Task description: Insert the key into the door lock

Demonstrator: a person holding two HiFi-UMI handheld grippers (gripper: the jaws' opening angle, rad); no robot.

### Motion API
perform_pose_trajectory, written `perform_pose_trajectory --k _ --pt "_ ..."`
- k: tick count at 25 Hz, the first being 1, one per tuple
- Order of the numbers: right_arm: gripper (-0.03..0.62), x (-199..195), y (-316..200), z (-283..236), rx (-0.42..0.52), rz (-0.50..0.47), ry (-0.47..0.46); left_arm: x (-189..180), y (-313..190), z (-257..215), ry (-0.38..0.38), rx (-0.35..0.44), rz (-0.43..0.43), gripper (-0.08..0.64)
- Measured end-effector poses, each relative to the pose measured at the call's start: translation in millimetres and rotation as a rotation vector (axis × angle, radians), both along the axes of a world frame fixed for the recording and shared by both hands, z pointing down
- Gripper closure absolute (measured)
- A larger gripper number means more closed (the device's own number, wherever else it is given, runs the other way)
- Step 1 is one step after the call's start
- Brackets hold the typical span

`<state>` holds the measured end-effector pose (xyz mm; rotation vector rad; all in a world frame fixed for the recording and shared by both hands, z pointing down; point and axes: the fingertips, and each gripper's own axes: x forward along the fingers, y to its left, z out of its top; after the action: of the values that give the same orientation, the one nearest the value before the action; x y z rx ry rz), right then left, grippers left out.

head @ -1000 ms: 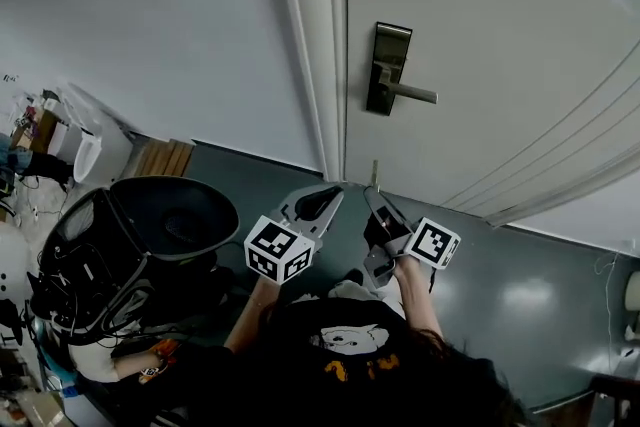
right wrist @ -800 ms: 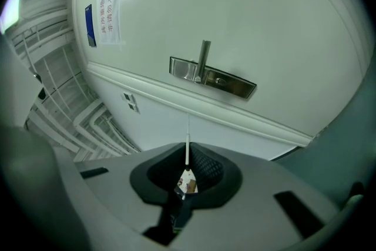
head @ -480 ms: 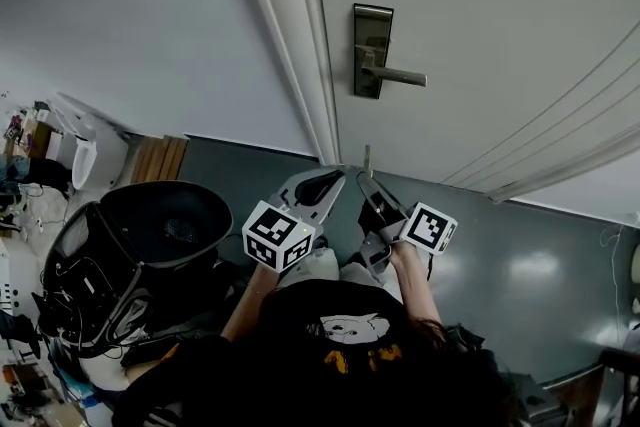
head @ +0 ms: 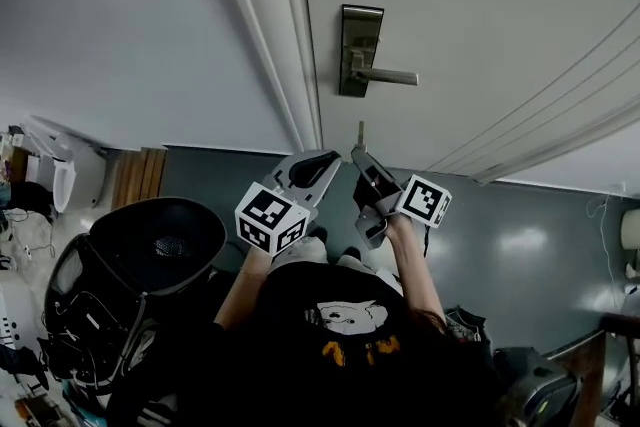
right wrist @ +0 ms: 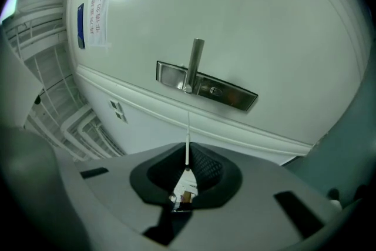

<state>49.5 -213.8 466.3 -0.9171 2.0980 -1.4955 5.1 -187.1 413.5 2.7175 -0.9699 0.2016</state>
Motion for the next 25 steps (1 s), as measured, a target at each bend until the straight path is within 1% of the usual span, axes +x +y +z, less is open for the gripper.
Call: perform_pose_trajectory --k 4,8,13,18,23,25 --pt "0.572 -3.8 -22.1 2.5 -0.007 0.032 -0.018 -3.6 -10.3 -2.1 0.018 0.004 0.043 0.540" --pt "0.572 -5.9 -44.4 11.2 -0.036 0.044 -0.033 -7.5 -18.8 -4.4 0.030 0.010 0.072 0.540" --pt "0.572 -4.4 -75.7 15.0 -0.046 0.068 -0.046 -12.4 -26.6 -5.2 0.045 0.015 0.099 0.540" --pt "0.572 -4.6 -102.5 23.8 -0.068 0.075 -0.093 -19.0 -35.2 -2.9 0.053 0.015 0.107 0.540" --pt "0.572 -5.8 -121.4 35.2 -0.095 0.081 -0.093 -27.6 -44.8 -0.2 0.061 0.009 0.098 0.540" --pt "0.572 -6.5 -127.3 36.9 -0.102 0.085 -0.109 -30.8 -48.1 1.4 0.062 0.006 0.091 0.540"
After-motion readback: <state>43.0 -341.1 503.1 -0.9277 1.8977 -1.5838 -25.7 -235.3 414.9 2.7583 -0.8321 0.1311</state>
